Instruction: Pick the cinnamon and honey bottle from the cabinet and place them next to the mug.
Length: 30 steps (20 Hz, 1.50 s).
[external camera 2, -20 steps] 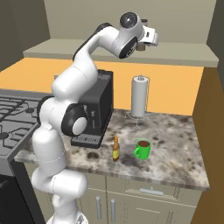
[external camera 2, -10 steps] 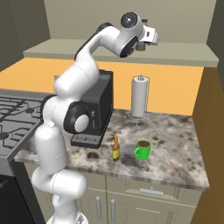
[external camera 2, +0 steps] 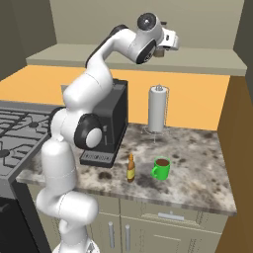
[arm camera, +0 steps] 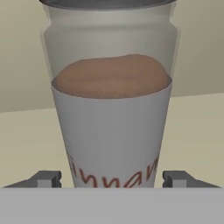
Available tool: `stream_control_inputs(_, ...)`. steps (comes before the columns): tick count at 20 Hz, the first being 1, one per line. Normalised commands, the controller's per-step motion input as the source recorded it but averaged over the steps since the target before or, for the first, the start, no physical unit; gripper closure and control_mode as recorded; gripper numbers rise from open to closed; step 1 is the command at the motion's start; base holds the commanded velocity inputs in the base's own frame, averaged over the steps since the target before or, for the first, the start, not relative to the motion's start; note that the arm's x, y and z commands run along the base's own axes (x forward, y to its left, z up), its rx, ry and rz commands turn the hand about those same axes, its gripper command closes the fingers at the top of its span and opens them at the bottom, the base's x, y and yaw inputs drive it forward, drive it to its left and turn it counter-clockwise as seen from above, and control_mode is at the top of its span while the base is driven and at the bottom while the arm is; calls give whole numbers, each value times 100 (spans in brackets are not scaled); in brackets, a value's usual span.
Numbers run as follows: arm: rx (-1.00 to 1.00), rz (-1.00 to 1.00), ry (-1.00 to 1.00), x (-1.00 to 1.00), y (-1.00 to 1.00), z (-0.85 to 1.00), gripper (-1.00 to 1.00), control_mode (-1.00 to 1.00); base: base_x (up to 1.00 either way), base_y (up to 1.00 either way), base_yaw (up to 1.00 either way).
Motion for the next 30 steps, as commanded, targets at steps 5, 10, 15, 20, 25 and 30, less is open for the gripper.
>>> stream_control_inputs(5, 0, 0, 0, 0, 0, 0, 100, -100, 0, 0, 0)
stream_control_inputs(10, 0, 0, -1, -12, 0, 0, 100, -100, 0, 0, 0)
stream_control_inputs(15, 0, 0, -2, -67, 0, 0, 100, -100, 0, 0, 0)
stream_control_inputs(20, 0, 0, -2, -80, 0, 0, 100, -100, 0, 0, 0)
stream_control_inputs(25, 3, 0, -6, -100, 0, 0, 100, -100, 0, 0, 0)
stream_control_inputs(30, 2, 0, -11, -100, -3, -4, 100, -100, 0, 0, 0)
